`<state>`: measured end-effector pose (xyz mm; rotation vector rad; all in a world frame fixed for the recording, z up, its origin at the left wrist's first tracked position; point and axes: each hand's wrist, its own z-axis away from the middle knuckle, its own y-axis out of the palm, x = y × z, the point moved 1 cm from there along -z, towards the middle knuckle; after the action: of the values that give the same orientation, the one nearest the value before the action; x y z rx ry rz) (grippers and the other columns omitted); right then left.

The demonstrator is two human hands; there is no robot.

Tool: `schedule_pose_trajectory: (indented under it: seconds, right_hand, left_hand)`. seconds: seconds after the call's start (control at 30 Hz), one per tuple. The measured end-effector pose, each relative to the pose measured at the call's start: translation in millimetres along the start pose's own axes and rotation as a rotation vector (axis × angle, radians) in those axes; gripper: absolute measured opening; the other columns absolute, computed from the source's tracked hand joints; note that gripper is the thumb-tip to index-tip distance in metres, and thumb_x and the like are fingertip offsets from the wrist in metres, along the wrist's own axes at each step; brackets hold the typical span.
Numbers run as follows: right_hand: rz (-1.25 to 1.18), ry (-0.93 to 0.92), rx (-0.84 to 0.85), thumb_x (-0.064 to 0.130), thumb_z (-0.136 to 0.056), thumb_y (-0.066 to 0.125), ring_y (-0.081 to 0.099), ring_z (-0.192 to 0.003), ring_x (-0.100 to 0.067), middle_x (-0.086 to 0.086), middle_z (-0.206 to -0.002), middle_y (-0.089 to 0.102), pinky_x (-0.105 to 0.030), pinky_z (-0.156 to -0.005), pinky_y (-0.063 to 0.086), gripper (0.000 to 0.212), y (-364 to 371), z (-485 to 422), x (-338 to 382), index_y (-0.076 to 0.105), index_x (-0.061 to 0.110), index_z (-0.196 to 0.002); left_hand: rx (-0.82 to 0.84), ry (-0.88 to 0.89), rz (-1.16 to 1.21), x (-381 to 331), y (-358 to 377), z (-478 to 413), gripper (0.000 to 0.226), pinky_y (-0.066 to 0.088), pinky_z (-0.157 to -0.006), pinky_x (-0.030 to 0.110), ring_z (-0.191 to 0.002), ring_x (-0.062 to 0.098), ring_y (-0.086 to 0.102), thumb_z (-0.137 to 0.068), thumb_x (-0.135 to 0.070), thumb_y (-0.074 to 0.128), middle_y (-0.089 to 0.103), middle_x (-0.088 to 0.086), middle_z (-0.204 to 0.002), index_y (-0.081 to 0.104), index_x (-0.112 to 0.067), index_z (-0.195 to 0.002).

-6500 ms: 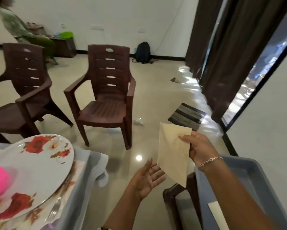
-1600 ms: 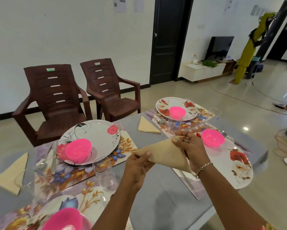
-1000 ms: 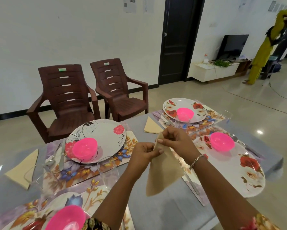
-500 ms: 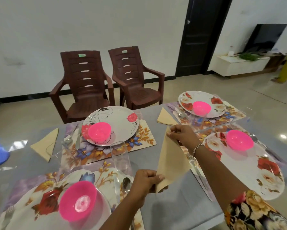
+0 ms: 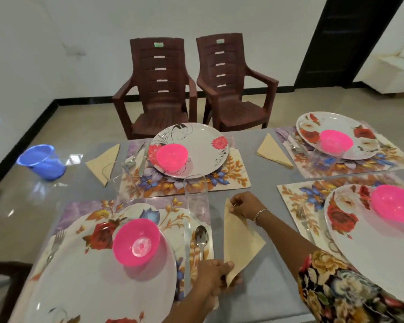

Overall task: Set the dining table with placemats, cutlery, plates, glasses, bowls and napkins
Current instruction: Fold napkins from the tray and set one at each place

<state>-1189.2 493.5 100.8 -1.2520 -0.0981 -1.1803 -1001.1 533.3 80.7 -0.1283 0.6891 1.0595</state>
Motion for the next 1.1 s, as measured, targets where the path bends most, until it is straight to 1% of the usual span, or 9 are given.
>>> schedule_pose_trajectory:
  seconds: [0.2, 0.47, 0.6, 0.7, 0.77, 0.83, 0.97, 1.03, 1.1]
  right_hand:
    - [0.125, -0.043, -0.028, 0.015, -0.087, 0.061, 0.057, -0.095, -0.020, -0.009, -0.111, 0.062, -0.024, -0.079, 0.043, 0.026, 24, -14, -7, 0.062, 0.012, -0.112]
    - [0.393, -0.428, -0.153, 0.004, -0.092, 0.045, 0.044, -0.124, -0.029, -0.012, -0.137, 0.044, -0.030, -0.099, 0.039, 0.040, 55, 30, -28, 0.048, 0.007, -0.131]
    - [0.533, -0.396, 0.052, 0.045, -0.095, 0.033, 0.009, -0.145, -0.023, -0.007, -0.156, 0.003, -0.028, -0.116, 0.004, 0.067, 76, 37, -50, 0.012, 0.010, -0.148]
    - [0.632, -0.458, 0.009, 0.068, -0.086, -0.005, 0.025, -0.140, -0.030, -0.006, -0.150, 0.009, -0.039, -0.110, 0.008, 0.090, 80, 32, -61, 0.025, 0.006, -0.144]
    - [0.649, -0.496, 0.067, 0.076, -0.066, -0.022, 0.006, -0.145, -0.025, -0.005, -0.152, -0.007, -0.035, -0.111, -0.004, 0.109, 78, 30, -64, 0.006, 0.011, -0.148]
    - [0.672, -0.464, 0.135, 0.080, -0.061, -0.014, -0.010, -0.144, -0.021, -0.004, -0.154, -0.015, -0.030, -0.110, -0.012, 0.109, 72, 31, -63, -0.008, 0.014, -0.148]
    - [0.488, -0.473, -0.001, 0.053, -0.091, 0.039, 0.024, -0.140, -0.025, -0.007, -0.153, 0.024, -0.032, -0.114, 0.018, 0.067, 65, 39, -47, 0.026, 0.014, -0.144]
    - [0.365, -0.556, -0.203, 0.044, -0.087, 0.043, 0.056, -0.114, -0.028, -0.009, -0.125, 0.057, -0.035, -0.095, 0.044, 0.048, 64, 52, -35, 0.057, 0.013, -0.122]
    - [0.257, -0.670, -0.329, 0.035, -0.081, 0.044, 0.065, -0.086, -0.026, -0.007, -0.099, 0.066, -0.032, -0.075, 0.052, 0.036, 70, 66, -18, 0.066, 0.012, -0.099]
  left_hand:
    - [-0.067, -0.047, 0.009, 7, 6, -10, 0.011, 0.055, -0.055, 0.029, -0.053, 0.019, 0.064, -0.092, -0.006, 0.056, 0.070, 0.012, -0.065, 0.061, 0.004, -0.091]
    - [-0.118, -0.105, 0.038, 4, 14, -15, 0.009, 0.053, -0.050, 0.028, -0.048, 0.021, 0.061, -0.092, -0.005, 0.056, 0.066, 0.013, -0.059, 0.059, 0.003, -0.090]
    - [-0.125, -0.160, -0.045, 4, 16, -14, 0.019, 0.049, -0.050, 0.025, -0.049, 0.020, 0.057, -0.094, -0.011, 0.053, 0.061, 0.010, -0.052, 0.058, 0.000, -0.080]
    - [-0.112, -0.217, -0.173, 9, 15, -10, 0.022, 0.045, -0.047, 0.020, -0.046, 0.014, 0.057, -0.096, -0.017, 0.051, 0.060, 0.005, -0.054, 0.056, -0.006, -0.078]
    - [-0.109, -0.247, -0.242, 13, 12, -4, 0.023, 0.047, -0.048, 0.020, -0.045, 0.014, 0.060, -0.096, -0.017, 0.051, 0.063, 0.005, -0.053, 0.060, -0.006, -0.078]
    - [-0.090, -0.246, -0.301, 14, 9, 2, 0.021, 0.051, -0.051, 0.024, -0.048, 0.015, 0.062, -0.095, -0.017, 0.053, 0.065, 0.006, -0.055, 0.062, -0.004, -0.081]
    - [-0.060, -0.107, -0.393, 7, -1, 23, 0.021, 0.052, -0.055, 0.023, -0.050, 0.012, 0.061, -0.095, -0.018, 0.054, 0.065, 0.004, -0.062, 0.059, -0.006, -0.079]
    - [-0.102, 0.070, -0.448, -1, -14, 33, 0.021, 0.050, -0.054, 0.022, -0.051, 0.011, 0.059, -0.095, -0.017, 0.053, 0.065, 0.004, -0.065, 0.058, -0.009, -0.076]
    - [-0.263, 0.309, -0.487, -9, -34, 44, 0.021, 0.050, -0.052, 0.022, -0.051, 0.012, 0.060, -0.093, -0.017, 0.054, 0.067, 0.006, -0.068, 0.058, -0.013, -0.073]
